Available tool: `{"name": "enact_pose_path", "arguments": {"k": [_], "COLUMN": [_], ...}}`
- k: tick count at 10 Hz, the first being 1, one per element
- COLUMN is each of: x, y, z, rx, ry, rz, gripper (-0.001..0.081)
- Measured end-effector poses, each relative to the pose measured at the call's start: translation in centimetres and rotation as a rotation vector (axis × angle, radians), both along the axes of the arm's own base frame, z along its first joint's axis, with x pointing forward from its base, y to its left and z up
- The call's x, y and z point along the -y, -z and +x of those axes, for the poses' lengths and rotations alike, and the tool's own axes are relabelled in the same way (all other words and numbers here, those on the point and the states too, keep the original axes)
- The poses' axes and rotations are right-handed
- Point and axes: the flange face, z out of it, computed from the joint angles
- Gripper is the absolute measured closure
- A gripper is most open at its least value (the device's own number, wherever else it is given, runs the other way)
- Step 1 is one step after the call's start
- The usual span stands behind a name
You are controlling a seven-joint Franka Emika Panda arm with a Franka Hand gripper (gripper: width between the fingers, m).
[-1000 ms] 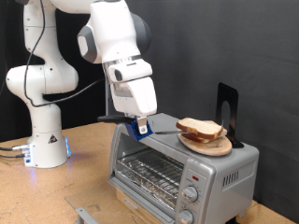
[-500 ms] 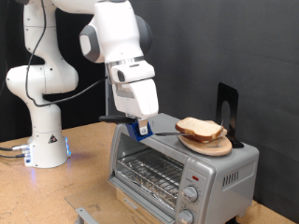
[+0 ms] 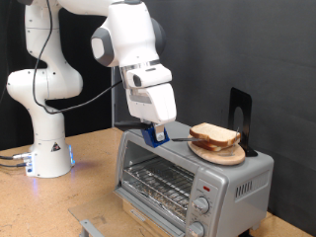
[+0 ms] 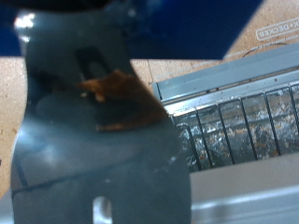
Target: Make a piece of toast with the oven
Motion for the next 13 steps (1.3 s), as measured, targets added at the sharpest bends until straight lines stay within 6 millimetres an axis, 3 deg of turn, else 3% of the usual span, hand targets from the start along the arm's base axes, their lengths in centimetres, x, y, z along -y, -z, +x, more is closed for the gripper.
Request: {"name": "enact_pose_path", "arguments": {"k": [4, 6, 9, 13], "x": [1.9, 1.9, 1.4, 2.1], "y": [-1.6, -1.5, -0.9, 0.9], "z": [-1.1, -1.3, -1.6, -2.6], "rx": [-0.005, -0.027, -0.076, -0.131], "ry": [0.002, 0.014, 0.014, 0.018], "rz": [0.032, 0.028, 0.009, -0.003], "gripper": [0.0406, 0.0406, 0.0406, 0.0406]}}
